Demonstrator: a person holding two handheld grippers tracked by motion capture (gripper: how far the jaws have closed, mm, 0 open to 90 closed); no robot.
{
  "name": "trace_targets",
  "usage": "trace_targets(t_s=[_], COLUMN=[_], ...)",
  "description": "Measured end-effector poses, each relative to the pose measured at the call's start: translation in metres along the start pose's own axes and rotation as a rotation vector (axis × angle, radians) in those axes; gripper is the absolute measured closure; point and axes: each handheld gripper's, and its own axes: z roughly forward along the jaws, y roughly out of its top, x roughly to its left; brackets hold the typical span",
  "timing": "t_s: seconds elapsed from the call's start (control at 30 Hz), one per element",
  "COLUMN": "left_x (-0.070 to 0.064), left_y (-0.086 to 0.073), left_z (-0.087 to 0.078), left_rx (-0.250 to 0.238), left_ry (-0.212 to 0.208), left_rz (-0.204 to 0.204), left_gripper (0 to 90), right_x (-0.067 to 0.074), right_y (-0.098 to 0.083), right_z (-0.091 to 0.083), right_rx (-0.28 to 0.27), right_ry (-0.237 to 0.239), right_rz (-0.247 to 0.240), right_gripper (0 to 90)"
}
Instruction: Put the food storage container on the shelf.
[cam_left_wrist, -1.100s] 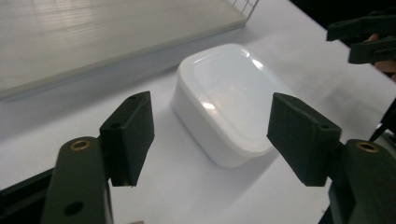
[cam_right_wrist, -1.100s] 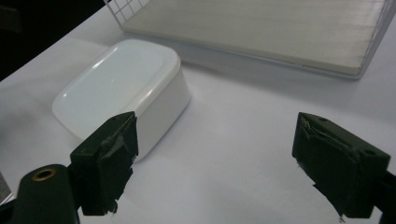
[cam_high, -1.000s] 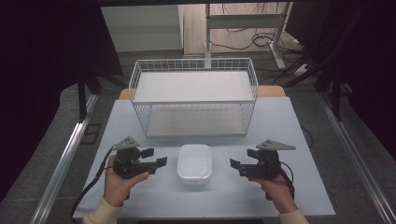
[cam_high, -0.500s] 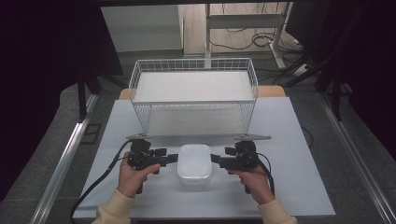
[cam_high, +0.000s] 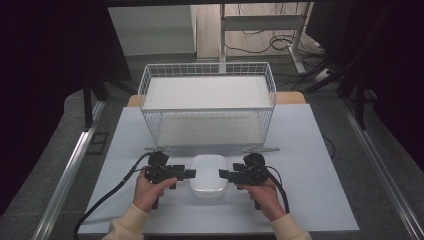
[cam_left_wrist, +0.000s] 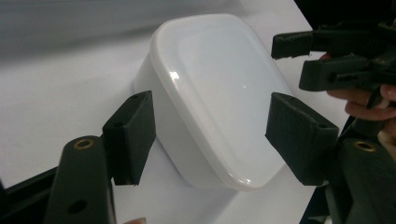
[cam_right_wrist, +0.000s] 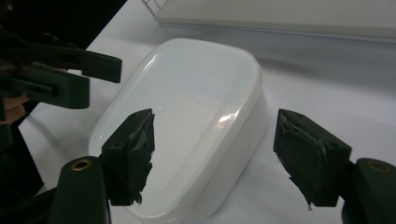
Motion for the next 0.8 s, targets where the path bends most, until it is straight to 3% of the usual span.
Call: trace_targets(t_s=[0.37, 0.47, 0.67, 0.8], left_x=[0.005, 0.006, 0.005, 0.003], left_y=[-0.002, -0.003, -0.004, -0.006], left_z=[0.013, 0.015, 0.014, 0.011], left_rx=[0.024, 0.03, 0.028, 0.03], left_ry=[-0.075, -0.083, -0.06, -0.027], left_rz=[-0.065, -0.086, -0.101, -0.086], left_gripper=[39.3, 44.4, 50.1, 61.0], right_x=[-0.002, -0.003, -0.002, -0.006], right_y=[-0.004, -0.005, -0.007, -0.009], right_z=[0.009, 0.013, 0.016, 0.009], right_rx=[0.023, 0.033, 0.048, 0.017], right_ry=[0.024, 0.059, 0.042, 0.061], right_rz=[0.033, 0.064, 0.073, 0.134], right_gripper=[32.6, 36.7, 41.7, 58.5])
